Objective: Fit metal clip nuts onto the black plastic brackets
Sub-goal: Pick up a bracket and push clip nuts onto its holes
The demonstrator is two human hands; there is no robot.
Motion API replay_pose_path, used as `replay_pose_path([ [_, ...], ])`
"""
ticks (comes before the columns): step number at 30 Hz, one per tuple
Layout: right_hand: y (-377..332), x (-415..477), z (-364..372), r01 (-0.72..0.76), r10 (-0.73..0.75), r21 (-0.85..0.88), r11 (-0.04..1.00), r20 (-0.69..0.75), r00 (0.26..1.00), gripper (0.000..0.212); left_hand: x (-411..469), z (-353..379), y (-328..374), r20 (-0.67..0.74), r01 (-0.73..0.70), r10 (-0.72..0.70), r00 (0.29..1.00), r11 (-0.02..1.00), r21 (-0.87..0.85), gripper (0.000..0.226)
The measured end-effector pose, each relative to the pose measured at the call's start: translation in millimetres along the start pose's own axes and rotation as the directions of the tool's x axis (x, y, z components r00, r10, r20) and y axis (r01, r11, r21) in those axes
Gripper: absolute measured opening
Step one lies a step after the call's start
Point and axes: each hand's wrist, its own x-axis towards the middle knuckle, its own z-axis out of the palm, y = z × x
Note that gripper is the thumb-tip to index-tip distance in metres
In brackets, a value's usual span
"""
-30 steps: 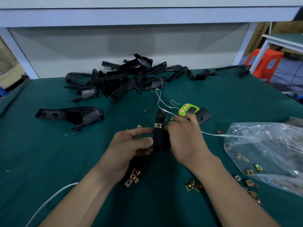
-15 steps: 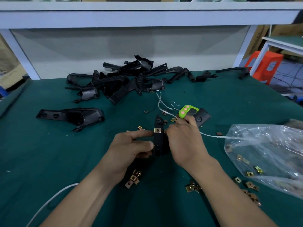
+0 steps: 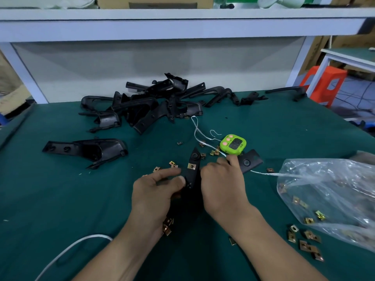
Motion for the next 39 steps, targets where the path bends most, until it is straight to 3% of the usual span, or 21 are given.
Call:
replay_pose_path([
  [6,0.6,-1.2,-0.3,-0.028,0.028,0.003,1.000,0.017,0.999,0.034,-2.9,2.8,-9.1,-0.017,-0.182,0.196,0.980,0.937,0.297,0.019],
  [9,-1.3,-0.9,-0.9,-0.025,0.025,-0.001,1.000,0.022,0.999,0.035,-5.0,6.2,-9.8,0.054,-0.117,0.108,0.993,0.971,0.206,0.022],
  [12,-1.3,-0.8,-2.6,-0.035,0.035,0.011,0.999,0.031,0.999,0.033,-7.4,9.9,-11.6,0.084,-0.154,0.138,0.987,0.961,0.230,0.035],
  [16,-1.5,-0.2,-5.1,-0.052,0.050,0.039,0.998,0.050,0.998,0.032,-10.6,11.0,-8.6,0.121,-0.302,0.277,0.953,0.856,0.420,0.037],
  [19,1.2,-0.3,-4.8,-0.074,0.070,0.066,0.995,0.058,0.996,0.031,-16.6,14.3,-3.0,0.222,-0.427,0.365,0.904,0.783,0.452,0.038],
  [23,3.1,-1.5,-4.4,-0.076,0.072,0.067,0.995,0.061,0.995,0.032,-18.2,15.7,-1.6,0.246,-0.493,0.430,0.869,0.711,0.501,0.056],
  [26,4.3,-2.4,-7.4,-0.062,0.057,0.111,0.992,0.047,0.997,0.038,-16.6,12.7,-4.8,0.216,-0.522,0.497,0.840,0.633,0.571,0.057],
  [28,9.0,-3.4,-12.7,-0.045,0.041,0.142,0.989,0.026,0.999,0.028,-14.3,10.1,-5.4,0.223,-0.547,0.530,0.818,0.598,0.585,0.055],
  [31,27.6,-9.4,-24.1,-0.068,0.067,0.189,0.980,0.011,0.998,0.021,-4.9,6.4,-0.9,0.213,-0.544,0.518,0.828,0.655,0.524,0.044],
  [34,63.0,-22.4,-43.7,-0.196,0.155,0.382,0.903,0.137,0.978,0.027,6.3,6.5,11.8,0.143,-0.456,0.438,0.888,0.789,0.413,0.039],
  [36,88.9,-36.5,-57.1,-0.266,0.149,0.577,0.772,0.242,0.959,0.035,10.6,15.7,22.0,0.159,-0.346,0.313,0.936,0.898,0.270,0.034],
  [39,119.3,-67.6,-68.9,-0.309,0.187,0.824,0.476,0.249,0.950,0.041,11.3,46.8,32.3,0.248,-0.133,0.110,0.962,0.988,0.077,0.018],
])
